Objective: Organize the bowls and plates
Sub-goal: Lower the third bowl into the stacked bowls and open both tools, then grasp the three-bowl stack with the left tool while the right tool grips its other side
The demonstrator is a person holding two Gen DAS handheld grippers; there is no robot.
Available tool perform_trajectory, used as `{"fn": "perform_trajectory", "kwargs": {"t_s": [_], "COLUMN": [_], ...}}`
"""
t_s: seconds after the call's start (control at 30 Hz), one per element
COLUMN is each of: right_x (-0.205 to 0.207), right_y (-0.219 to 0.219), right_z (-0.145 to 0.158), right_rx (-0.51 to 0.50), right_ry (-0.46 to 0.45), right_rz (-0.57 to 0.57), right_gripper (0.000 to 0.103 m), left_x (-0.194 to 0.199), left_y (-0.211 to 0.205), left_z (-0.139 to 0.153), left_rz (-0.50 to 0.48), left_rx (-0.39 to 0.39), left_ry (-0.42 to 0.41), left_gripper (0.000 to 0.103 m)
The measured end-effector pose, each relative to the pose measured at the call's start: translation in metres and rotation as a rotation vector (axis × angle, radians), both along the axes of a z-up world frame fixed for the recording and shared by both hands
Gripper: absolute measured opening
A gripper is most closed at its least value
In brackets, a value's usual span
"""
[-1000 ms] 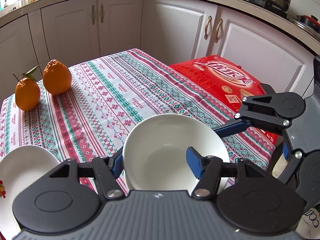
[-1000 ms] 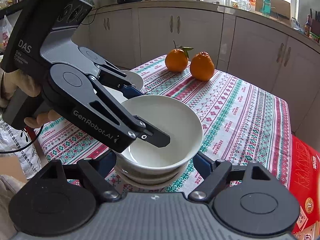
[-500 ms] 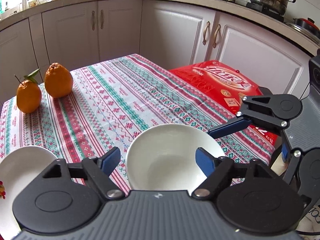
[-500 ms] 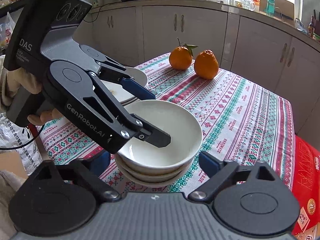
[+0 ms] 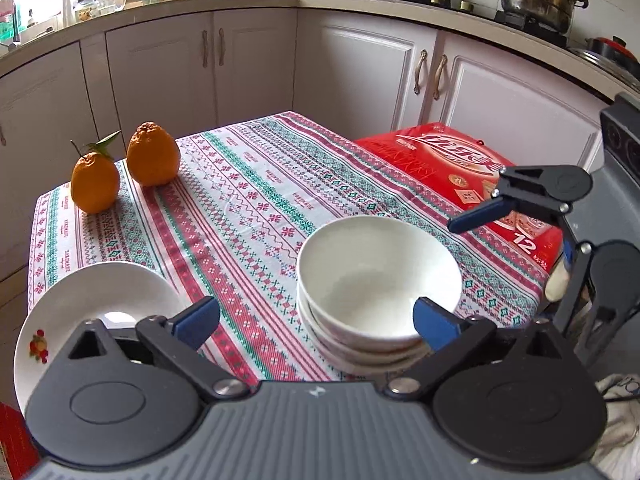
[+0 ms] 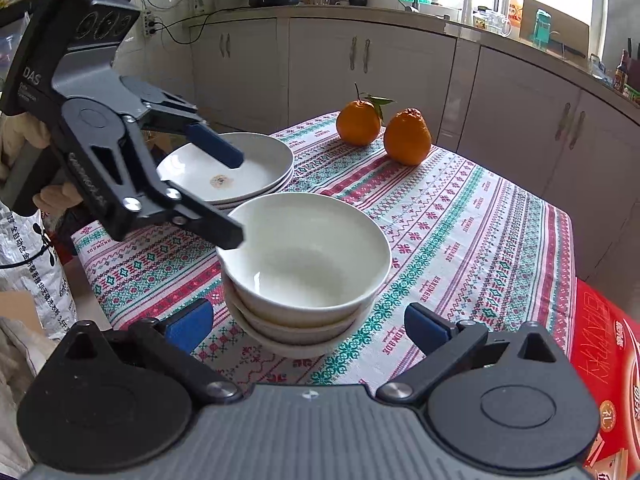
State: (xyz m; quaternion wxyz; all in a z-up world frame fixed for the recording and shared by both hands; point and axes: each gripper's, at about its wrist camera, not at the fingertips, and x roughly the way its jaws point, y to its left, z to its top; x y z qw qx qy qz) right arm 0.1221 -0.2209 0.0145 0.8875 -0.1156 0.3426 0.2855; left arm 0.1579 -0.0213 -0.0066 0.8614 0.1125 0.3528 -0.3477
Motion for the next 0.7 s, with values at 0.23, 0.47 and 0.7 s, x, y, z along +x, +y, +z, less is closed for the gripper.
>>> {"fn": "perform_trajectory", "kwargs": {"t_s": [0.23,0.47,0.7], "right_x": [-0.007,-0.006,0.008], "right_y": [-0.004,-0.001,-0.001], "right_z": [-0.007,-0.022,-0.031], "right_rx": [-0.018,-0.050,-0.069], "right_ry": [-0.006,0.017,0.036], "right_rz": [0.010,0.057,0.090], "right_gripper": [0.103,0.103,0.103], "left_x": [-0.026,-0.032,-0.023], "left_y": [0.006,0.001,-0.010], "left_z": [-0.024,-0.052,-0.062], "left_rz": [-0.051,-0.093,-0.148], "left_rx": [0.065,0.081,0.105], "left_ry": [-0.091,-0.022,-0.058], "left_gripper": [0.102,0.102,0.102]}}
